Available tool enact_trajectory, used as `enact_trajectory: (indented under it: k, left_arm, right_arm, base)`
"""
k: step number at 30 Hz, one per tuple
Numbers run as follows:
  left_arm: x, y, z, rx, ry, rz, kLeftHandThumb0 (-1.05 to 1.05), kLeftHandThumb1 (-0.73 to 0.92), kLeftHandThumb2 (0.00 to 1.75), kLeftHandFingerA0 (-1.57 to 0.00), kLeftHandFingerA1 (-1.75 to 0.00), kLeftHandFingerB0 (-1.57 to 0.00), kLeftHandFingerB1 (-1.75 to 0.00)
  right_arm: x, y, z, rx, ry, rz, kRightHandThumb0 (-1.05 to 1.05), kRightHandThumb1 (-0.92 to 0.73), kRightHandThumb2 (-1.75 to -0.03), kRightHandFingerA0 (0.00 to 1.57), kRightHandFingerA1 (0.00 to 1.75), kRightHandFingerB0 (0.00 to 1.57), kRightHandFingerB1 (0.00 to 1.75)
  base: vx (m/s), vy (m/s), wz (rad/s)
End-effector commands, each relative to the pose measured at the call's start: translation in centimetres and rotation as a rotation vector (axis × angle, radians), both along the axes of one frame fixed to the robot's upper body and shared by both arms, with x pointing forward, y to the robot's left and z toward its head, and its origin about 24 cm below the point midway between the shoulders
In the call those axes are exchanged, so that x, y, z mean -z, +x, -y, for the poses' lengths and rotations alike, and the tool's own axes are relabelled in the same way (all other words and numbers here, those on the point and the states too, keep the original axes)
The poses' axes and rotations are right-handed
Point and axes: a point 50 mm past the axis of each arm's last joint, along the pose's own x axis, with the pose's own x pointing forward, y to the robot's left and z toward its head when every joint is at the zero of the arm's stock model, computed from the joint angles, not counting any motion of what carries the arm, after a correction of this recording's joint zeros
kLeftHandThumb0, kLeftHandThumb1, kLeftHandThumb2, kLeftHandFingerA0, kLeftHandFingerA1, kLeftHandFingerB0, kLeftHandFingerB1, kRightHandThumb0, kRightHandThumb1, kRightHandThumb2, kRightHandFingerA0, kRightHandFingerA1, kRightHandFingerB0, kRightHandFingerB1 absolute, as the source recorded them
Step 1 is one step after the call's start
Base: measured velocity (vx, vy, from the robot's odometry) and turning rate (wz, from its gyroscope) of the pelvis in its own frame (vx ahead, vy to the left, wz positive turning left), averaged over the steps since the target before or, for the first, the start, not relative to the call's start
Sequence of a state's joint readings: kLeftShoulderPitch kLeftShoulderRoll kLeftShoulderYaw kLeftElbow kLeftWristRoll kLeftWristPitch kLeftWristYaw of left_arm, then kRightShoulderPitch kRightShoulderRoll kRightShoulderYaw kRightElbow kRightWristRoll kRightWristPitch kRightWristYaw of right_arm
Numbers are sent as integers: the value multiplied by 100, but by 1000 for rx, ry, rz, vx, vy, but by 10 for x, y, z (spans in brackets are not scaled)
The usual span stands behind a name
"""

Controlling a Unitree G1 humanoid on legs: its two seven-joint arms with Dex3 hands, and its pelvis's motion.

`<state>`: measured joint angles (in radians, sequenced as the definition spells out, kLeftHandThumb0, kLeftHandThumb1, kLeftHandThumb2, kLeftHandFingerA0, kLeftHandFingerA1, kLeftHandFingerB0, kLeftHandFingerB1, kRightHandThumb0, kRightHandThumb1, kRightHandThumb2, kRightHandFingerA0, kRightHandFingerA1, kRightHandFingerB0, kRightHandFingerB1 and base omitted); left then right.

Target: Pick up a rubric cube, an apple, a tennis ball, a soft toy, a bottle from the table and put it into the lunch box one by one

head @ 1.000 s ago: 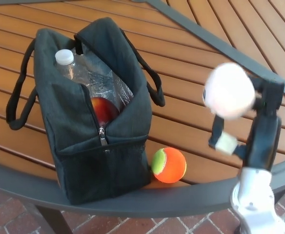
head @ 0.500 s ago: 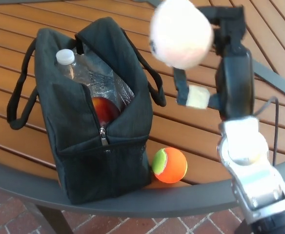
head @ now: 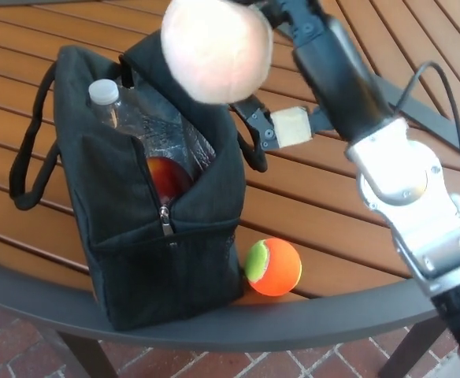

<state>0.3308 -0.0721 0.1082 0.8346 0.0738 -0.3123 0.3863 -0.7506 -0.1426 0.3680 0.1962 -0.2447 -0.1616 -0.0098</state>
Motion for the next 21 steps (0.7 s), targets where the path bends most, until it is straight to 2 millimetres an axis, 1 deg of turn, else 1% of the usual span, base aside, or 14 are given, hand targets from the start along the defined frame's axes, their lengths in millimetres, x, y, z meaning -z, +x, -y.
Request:
enact_trajectory:
  k: [1,3,4,7,8,11,13,14,15,16,18,19,20,21]
  left_arm:
    - [-5,-2,-9,-5,14,66,4,56,116,-107,-108,-98,-100]
    - [-5,-1,-8,-14,9,64,5,54,108,-109,-119,-95,-101]
    - [-5,-2,-8,-13,9,64,4,56,116,-107,-108,-97,-99]
    - [-5,-2,-9,5,15,66,6,52,111,-110,-122,-94,-101]
    - [-5,-2,-8,4,14,65,7,52,110,-108,-121,-92,-100]
    - [-5,-1,-8,-3,14,66,6,50,111,-110,-121,-94,-101]
    - [-5,-1,-7,2,23,68,6,50,111,-110,-121,-94,-101]
    - [-6,-1,-7,14,25,71,6,53,106,-110,-119,-94,-101]
    - [-6,-1,-7,17,25,72,6,53,106,-110,-119,-94,-101]
    - [-6,0,-6,14,17,73,2,57,104,-108,-121,-94,-102]
    - [-5,1,-7,7,4,75,2,57,104,-108,-121,-94,-102]
    - [-5,2,-6,2,4,73,3,59,100,-104,-119,-94,-102]
    - [-5,3,-4,-3,5,71,3,59,100,-104,-119,-94,-102]
    - [-6,3,-2,10,4,75,2,57,116,-106,-107,-97,-100]
  right_arm:
    - [-10,17,-16,-42,-645,116,-16,-52,-82,87,175,70,157]
    - [-15,20,-18,-37,-719,158,-17,-54,-81,86,175,70,156]
    - [-19,22,-20,-30,-787,192,-27,-63,-67,91,170,79,129]
    - [-26,27,-23,-17,-916,289,-29,-64,-65,94,173,82,135]
    - [-26,29,-25,-9,-960,325,-40,-46,-92,123,138,96,116]
    - [-25,32,-27,4,-1020,350,-33,-43,-91,121,133,94,105]
    - [-23,34,-27,5,-1046,352,-33,-43,-91,121,133,94,105]
    - [-21,35,-28,9,-1069,359,-29,-61,-71,98,166,87,119]
    - [-20,35,-29,10,-1077,361,-29,-61,-71,98,166,87,119]
    - [-18,36,-32,14,-1096,361,-38,-47,-93,120,133,90,108]
    - [-15,37,-37,20,-1121,361,-38,-47,-93,120,133,90,108]
    - [-14,38,-42,24,-1118,377,-32,-66,-69,92,169,80,122]
    - [-12,38,-48,29,-1115,397,-32,-66,-69,92,169,80,122]
    - [-12,39,-53,37,-1116,400,-44,-50,-95,121,138,89,116]
  base:
    - [0,0,0]
    - [0,0,0]
    - [0,0,0]
    - [0,0,0]
    - [0,0,0]
    - [0,0,0]
    - [0,0,0]
    - [0,0,0]
    - [0,0,0]
    - [0,0,0]
    - [0,0,0]
    - [0,0,0]
    - [0,0,0]
    - [0,0,0]
